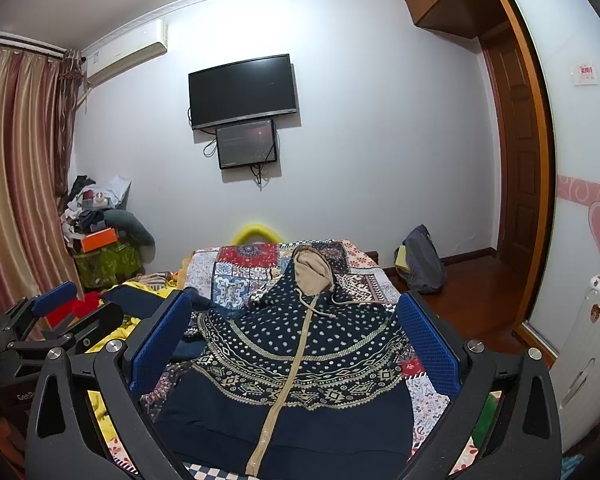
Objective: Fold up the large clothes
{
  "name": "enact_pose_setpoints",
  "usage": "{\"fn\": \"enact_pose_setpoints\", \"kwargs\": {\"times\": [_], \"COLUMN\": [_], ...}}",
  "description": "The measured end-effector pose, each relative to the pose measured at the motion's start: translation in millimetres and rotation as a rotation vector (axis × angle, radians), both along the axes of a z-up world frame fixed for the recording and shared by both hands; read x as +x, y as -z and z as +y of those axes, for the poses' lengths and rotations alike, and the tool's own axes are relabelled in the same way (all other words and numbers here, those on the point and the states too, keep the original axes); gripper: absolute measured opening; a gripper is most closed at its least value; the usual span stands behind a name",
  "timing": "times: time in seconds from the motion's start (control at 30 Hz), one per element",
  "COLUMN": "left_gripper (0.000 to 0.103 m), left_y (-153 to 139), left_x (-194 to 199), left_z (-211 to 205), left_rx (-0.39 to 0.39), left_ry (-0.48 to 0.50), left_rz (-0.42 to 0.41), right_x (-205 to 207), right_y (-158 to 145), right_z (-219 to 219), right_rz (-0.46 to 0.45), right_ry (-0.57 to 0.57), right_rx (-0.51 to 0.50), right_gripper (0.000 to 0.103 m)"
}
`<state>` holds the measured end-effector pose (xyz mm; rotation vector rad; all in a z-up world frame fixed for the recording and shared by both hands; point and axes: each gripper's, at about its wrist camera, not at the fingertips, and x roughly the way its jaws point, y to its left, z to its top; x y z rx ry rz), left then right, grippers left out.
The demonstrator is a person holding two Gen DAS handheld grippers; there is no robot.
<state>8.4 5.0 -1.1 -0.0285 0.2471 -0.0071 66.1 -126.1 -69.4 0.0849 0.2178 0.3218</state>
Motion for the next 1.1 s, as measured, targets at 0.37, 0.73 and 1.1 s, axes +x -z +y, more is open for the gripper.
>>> {"fn": "enact_pose_setpoints", "kwargs": {"times": [0.37, 0.73, 1.1], "left_gripper": [0.103, 0.103, 0.103], "left_y": [0, 4, 7], "left_x": [1, 3, 17], "left_z": [-1, 2, 13], "left_rx": [0.001, -0.003, -0.007], "left_ry": [0.000, -0.001, -0.001], "left_rz": [0.000, 0.005, 0.011], "right_x": [0, 5, 18], "right_y": [1, 3, 10], "right_z": [-1, 0, 6], "right_rz": [0.001, 0.015, 0.048], "right_ry": [0.000, 0.003, 0.016], "right_rx": [0.003, 0.008, -0.001], "right_gripper": [0.102, 0.102, 0.103]}}
